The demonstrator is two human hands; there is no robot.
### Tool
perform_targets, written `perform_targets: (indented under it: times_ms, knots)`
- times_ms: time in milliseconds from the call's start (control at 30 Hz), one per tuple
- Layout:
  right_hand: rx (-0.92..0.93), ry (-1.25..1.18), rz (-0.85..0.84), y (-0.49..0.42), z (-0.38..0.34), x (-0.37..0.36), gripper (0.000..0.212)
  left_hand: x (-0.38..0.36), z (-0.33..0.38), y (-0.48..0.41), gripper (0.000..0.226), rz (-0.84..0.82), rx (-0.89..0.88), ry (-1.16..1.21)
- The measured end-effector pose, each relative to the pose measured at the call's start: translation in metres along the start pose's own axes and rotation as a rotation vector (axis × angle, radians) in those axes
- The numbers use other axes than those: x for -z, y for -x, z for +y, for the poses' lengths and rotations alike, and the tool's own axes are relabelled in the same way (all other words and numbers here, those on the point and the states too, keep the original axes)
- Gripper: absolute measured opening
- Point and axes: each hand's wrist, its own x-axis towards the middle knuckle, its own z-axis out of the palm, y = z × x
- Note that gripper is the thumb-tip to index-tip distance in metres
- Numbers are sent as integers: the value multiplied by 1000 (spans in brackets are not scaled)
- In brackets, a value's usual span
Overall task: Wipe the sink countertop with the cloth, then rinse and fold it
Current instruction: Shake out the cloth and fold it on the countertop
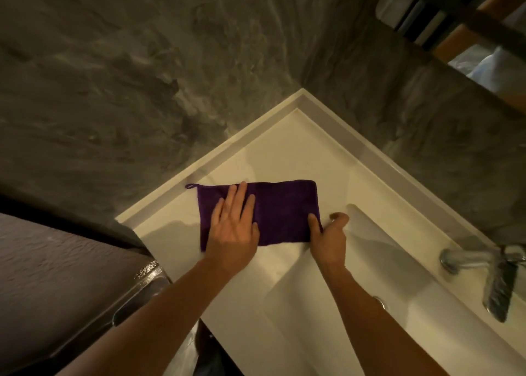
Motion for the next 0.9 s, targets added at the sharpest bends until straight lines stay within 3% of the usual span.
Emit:
perform_targets:
  times_ms: [167, 300, 367, 533, 667, 733, 800, 833, 900]
  knots:
    - [15, 59, 21, 2, -2, 4, 50, -19, 15, -23, 68, -220, 64, -100]
    - [3, -104, -14, 1, 1, 13, 39, -25, 24, -28, 77, -283, 32, -168]
    - [-141, -260, -74, -8, 3, 29, 39, -25, 30, -31, 78, -299, 27, -168]
    - [-566, -710, -386, -25, 2, 75, 14, -34, 53, -34, 79, -352, -20, -165]
    - [-492, -770, -335, -26, -5, 81, 15, -33, 67, -38, 79, -417, -6, -151]
    - [-309, -722, -246, -22, -14, 78, 13, -23, 72, -45, 72, -412, 39, -3]
    - [-127, -599, -184, -15, -30, 74, 16, -5, 76, -60, 52, -322, 165, 331]
    - [-47, -515, -163, -10, -42, 70, 16, 7, 77, -70, 43, -300, 280, 556]
    - [108, -337, -129, 2, -65, 59, 16, 29, 77, -94, 45, -364, 578, 1034]
